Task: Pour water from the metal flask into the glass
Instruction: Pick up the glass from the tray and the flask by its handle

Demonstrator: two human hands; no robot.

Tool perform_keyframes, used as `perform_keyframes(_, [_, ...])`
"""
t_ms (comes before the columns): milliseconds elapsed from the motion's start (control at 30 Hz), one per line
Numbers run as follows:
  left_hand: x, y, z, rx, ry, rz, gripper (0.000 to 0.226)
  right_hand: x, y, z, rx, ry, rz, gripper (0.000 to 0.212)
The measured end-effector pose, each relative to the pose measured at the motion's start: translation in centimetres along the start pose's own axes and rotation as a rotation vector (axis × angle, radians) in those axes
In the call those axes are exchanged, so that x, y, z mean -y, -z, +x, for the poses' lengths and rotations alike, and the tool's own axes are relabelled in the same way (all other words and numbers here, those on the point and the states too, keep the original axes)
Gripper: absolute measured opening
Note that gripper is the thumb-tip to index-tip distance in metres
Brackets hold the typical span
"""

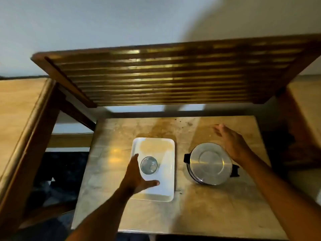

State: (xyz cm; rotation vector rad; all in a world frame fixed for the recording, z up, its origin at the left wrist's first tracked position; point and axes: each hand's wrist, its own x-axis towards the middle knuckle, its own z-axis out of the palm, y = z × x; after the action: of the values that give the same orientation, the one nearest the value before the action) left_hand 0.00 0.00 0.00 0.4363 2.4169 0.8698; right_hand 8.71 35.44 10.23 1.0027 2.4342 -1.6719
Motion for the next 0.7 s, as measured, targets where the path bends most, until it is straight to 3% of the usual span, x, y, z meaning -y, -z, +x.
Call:
perform_keyframes(100, [0.6,-3.1,0.2,-0.132,0.055,-0.138,0.112,-2.2,0.1,-0.2,0.042,-0.085,0.277,0.049])
perform_keyframes(267, [0.6,-5.9,1.5,-0.309,0.162,-0.261,0.083,-5.2,0.4,-2.7,-0.13,-0.06,0.522,0.067])
perform_keyframes(400, [0.1,-7.1,1.7,-0.338,0.149,-0.31,0.077,-8.3,-2.0,-5.9,-0.214,-0.02,0.637,0.06])
perform_keyframes(467, [0.1,-7.0,1.7,-0.335,0.145,-0.315,0.075,-8.6,-3.1,-6.4,-0.214,0.068,0.705,0.072])
perform_keyframes(600, [0.4,-7.3,1.6,-0.314,0.092,-0.321,0.075,-9.9,-3.1,-6.9,-0.048,0.203,0.644,0.104])
perform_keyframes(700, [0.5,-7.4,1.4,-0.31,0.078,-0.32,0.078,-11.2,-2.5,-7.7,0.144,0.218,0.568,0.084])
